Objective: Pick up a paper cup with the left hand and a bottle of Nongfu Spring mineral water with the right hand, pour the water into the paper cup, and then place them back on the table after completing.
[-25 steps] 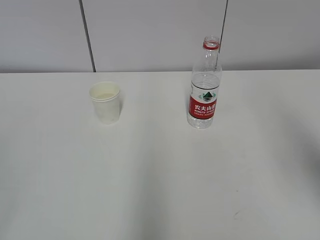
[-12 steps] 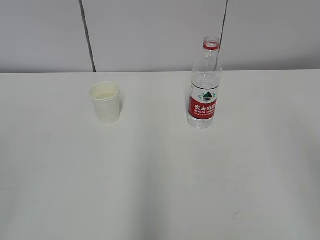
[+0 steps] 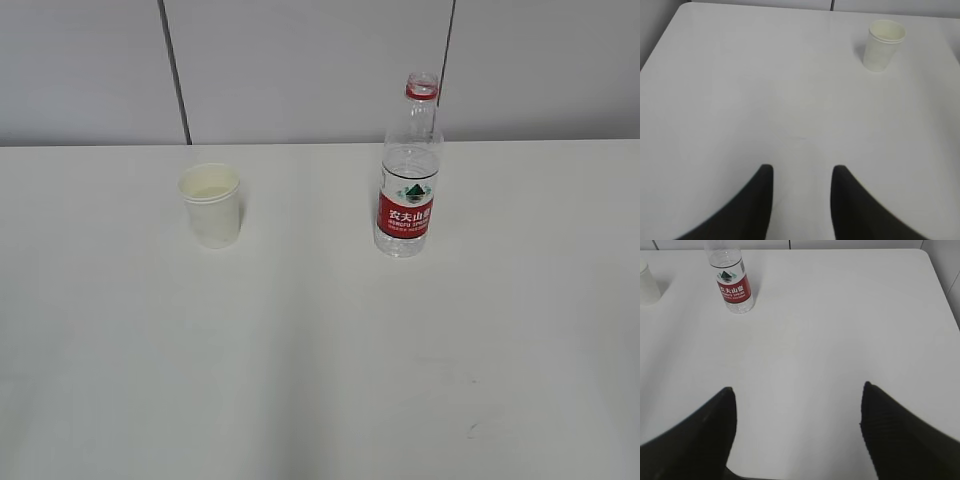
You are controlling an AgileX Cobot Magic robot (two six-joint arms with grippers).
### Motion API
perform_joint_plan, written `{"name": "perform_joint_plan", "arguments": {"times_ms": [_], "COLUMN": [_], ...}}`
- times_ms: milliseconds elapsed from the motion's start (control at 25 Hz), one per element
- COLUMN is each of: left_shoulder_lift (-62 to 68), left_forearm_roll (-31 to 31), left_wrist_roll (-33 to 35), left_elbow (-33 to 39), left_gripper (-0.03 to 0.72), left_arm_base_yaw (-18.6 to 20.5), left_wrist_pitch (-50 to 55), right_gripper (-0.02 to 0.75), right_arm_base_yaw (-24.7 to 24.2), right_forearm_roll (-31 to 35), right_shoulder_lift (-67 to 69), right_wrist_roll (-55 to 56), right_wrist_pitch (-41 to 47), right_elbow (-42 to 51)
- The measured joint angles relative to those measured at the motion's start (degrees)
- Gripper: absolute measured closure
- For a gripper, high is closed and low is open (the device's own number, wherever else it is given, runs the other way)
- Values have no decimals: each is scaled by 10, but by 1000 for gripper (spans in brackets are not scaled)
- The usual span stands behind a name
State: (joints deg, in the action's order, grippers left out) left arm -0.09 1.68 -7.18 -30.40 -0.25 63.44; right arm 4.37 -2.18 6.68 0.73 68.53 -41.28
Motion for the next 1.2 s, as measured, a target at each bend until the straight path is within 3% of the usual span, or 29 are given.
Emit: {"name": "perform_joint_plan", "arguments": {"times_ms": [200, 520, 1200], "left_shoulder_lift": [0, 0, 0], "left_forearm_roll": [0, 0, 0], "left_wrist_roll": [0, 0, 0], "left_elbow": [0, 0, 0], "left_gripper": [440, 440, 442], "left_arm_base_yaw": [0, 0, 0], "left_wrist_pitch": [0, -1, -1], "right_gripper": [166, 166, 166], "right_arm_base_yaw": [0, 0, 0], "right_forearm_roll": [1, 7, 6], "right_shoulder_lift": [-72, -77, -77], "right_wrist_roll": [-26, -30, -30], "right_wrist_pitch": [0, -16, -22], "right_elbow": [47, 125, 127]}}
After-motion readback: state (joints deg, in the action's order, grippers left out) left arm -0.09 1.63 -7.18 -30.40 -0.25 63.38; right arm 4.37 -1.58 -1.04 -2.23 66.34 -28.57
